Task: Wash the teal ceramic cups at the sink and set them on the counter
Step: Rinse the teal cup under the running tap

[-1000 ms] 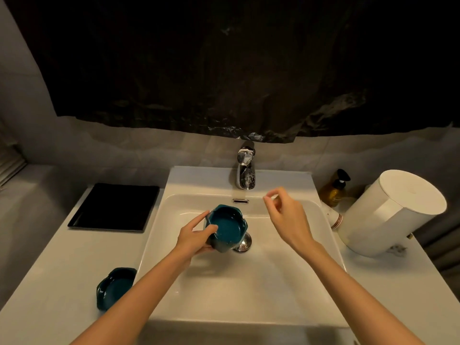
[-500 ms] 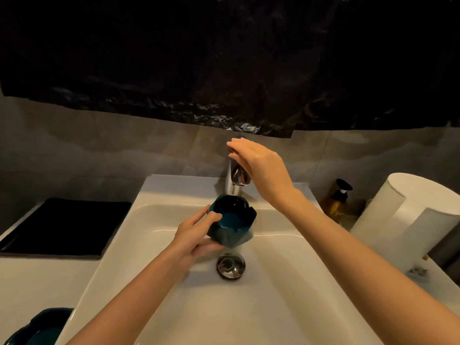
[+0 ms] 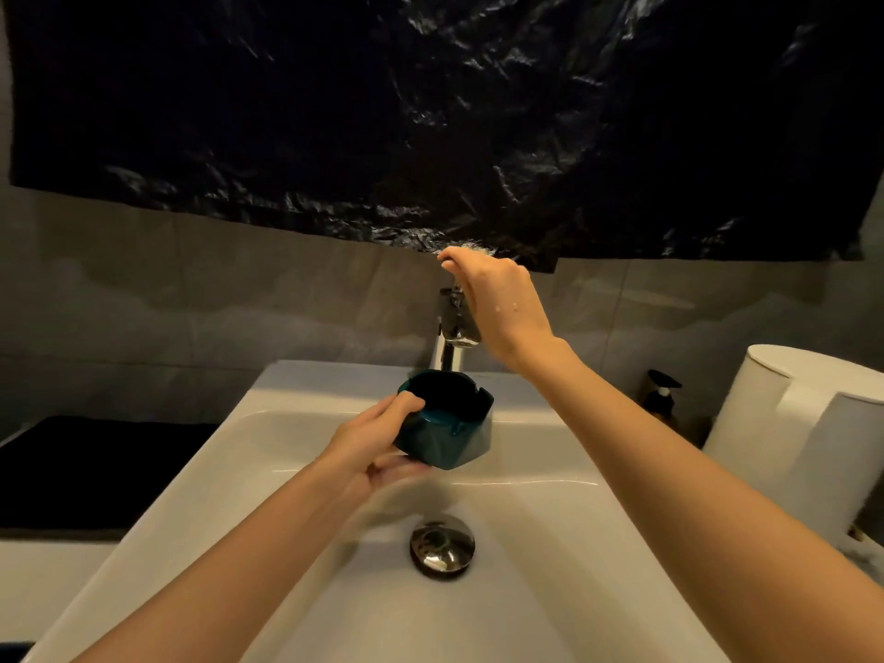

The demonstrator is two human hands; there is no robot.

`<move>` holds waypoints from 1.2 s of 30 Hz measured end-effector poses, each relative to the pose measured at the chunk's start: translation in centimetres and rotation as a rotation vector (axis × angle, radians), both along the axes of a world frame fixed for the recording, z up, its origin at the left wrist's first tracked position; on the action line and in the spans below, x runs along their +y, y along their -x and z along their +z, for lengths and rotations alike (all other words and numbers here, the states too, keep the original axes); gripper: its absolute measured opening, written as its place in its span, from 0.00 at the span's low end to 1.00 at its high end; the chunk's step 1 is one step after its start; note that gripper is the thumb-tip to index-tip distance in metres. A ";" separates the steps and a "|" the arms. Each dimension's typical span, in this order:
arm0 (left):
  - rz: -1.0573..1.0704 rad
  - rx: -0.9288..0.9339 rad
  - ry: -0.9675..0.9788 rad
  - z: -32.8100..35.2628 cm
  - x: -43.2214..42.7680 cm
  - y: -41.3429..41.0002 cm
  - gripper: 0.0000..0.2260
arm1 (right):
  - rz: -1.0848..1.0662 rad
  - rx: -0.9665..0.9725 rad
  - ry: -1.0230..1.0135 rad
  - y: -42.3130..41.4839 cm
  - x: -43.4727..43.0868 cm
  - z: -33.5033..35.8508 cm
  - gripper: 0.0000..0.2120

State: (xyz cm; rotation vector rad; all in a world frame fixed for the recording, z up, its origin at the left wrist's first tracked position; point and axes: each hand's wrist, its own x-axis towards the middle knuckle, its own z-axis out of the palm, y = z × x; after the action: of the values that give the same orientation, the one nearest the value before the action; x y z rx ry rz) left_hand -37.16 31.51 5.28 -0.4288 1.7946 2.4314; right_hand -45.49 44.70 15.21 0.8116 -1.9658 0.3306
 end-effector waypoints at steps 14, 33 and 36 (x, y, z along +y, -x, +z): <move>-0.026 0.108 0.091 -0.4 0.2 -1.7 0.14 | 0.003 -0.403 0.380 -8.2 3.7 -4.8 0.14; -0.102 0.213 0.304 -1.0 -0.9 -0.4 0.21 | -0.015 -0.294 -0.566 -8.1 2.6 -11.8 0.30; -0.112 0.225 0.325 -0.9 -0.7 -0.3 0.20 | -0.173 -0.251 -0.609 -8.1 2.8 -11.4 0.33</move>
State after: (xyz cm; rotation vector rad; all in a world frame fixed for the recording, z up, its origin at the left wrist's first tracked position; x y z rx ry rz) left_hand -36.84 30.76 4.40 -0.0729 2.2501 2.1914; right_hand -37.44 47.54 3.83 1.0009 -2.3951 -0.3039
